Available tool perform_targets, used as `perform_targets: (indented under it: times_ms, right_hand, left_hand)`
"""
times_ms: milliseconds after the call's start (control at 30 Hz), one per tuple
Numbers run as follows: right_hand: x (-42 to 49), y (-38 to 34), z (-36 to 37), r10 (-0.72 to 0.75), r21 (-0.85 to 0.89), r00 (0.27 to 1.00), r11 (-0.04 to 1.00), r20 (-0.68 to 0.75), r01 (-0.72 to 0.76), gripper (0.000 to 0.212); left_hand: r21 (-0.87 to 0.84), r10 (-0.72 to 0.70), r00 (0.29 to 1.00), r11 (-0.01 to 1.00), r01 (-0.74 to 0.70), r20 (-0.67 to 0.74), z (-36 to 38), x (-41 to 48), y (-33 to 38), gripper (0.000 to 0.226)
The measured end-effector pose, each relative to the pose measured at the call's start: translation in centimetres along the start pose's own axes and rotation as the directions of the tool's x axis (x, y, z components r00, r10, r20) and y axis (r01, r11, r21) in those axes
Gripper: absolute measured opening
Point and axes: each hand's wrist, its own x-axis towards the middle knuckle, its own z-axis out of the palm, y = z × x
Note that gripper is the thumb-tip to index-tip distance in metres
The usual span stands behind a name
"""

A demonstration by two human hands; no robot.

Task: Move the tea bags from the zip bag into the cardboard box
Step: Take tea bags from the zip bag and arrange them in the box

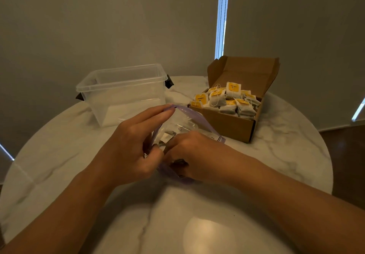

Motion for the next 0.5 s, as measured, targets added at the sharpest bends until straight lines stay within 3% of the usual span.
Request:
perform_targets:
  times_ms: [100,233,367,500]
  right_hand:
    - [-0.7,0.1,-0.1,0.04,0.06,0.991,0.998,-0.127,-0.033,0.016]
    - [-2.1,-0.1,-0.7,0.196,0.289,0.92,0.952,-0.339,-0.097,0.014]
    - [-3.0,-0.2,-1.2,0.368,0.556,0.859,0.822,-0.355,-0.123,0.013]
    - [-3.4,0.0,-1.9,0.434,0.672,0.821,0.736,-0.37,-0.087,0.013]
  left_hand:
    - [-0.009,-0.008,1.0,1.0,0.008,-0.005,0.0,-0.1,0.0,0.069]
    - [0.001,-0.01,1.0,1.0,0.01,-0.011,0.0,0.0,0.2,0.068]
    - [0.001,-0.011,1.0,1.0,0.011,-0.014,0.1,0.0,0.1,0.068]
    - [0.001,-0.026,1.0,1.0,0.026,-0.013,0.2,-0.1,0.1,0.068]
